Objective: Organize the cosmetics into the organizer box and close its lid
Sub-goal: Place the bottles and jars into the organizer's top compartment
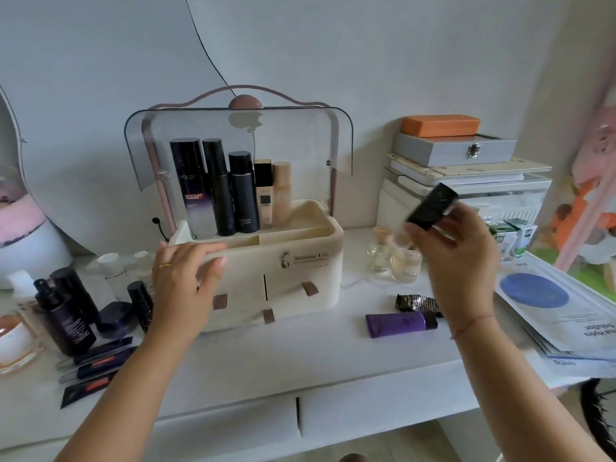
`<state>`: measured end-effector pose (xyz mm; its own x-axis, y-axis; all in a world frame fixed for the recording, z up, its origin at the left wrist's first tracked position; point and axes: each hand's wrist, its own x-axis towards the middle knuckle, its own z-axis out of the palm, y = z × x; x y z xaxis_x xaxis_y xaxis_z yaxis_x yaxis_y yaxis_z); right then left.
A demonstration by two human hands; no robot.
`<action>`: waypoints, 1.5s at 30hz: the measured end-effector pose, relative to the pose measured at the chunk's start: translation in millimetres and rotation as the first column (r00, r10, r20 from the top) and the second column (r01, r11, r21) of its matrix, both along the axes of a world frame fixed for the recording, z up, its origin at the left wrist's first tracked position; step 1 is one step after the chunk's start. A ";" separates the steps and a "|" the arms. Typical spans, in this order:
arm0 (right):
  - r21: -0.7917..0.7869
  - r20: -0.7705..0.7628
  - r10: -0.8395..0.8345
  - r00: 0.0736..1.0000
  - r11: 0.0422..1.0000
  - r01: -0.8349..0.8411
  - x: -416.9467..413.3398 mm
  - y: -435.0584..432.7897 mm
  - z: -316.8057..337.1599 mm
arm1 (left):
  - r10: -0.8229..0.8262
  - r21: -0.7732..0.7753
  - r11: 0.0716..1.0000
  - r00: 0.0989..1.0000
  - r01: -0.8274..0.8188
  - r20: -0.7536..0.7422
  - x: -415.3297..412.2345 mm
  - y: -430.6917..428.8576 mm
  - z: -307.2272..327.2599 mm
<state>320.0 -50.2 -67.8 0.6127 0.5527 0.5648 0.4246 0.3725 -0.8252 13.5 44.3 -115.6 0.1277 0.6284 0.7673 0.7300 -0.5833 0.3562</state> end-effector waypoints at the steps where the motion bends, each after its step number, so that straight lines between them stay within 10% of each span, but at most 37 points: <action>1: 0.024 0.022 0.090 0.996 0.996 -0.091 -18.2 0.9 9.0 | -0.005 -0.005 1.000 1.000 0.005 -0.001 -0.3 -0.3 0.4; 7: -0.097 0.106 0.388 0.915 0.920 -0.379 -99.9 62.1 33.3 | -0.002 -0.030 1.000 1.000 0.002 0.006 1.1 -3.4 5.4; 16: -0.502 0.272 0.255 0.928 0.860 -0.089 -96.9 136.7 34.4 | 0.017 -0.247 0.969 0.997 0.003 0.077 9.7 -15.9 36.7; 21: -0.557 0.303 0.291 0.908 0.827 -0.079 -88.5 132.1 35.3 | -0.216 -0.508 0.806 0.950 0.303 0.224 46.7 -10.7 67.2; 26: -0.558 0.420 0.332 0.845 0.828 -0.048 -73.5 123.2 29.8 | -0.041 -0.581 0.806 0.989 0.116 0.141 80.7 17.7 83.7; 39: -0.497 -0.143 0.593 0.792 0.649 -0.576 -44.3 114.0 39.2 | -0.120 -0.730 0.636 0.966 0.251 0.228 116.3 47.7 84.3; 45: -0.607 0.150 0.611 0.777 0.678 -0.415 -49.3 110.2 38.7 | -0.134 -0.663 0.726 0.983 0.183 0.124 103.9 49.7 75.4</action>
<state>270.7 60.0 -29.1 -0.0201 0.9802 0.1972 0.5653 0.1738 -0.8064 117.4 94.0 -40.2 0.2395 0.9567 0.1652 0.6109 -0.2807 0.7403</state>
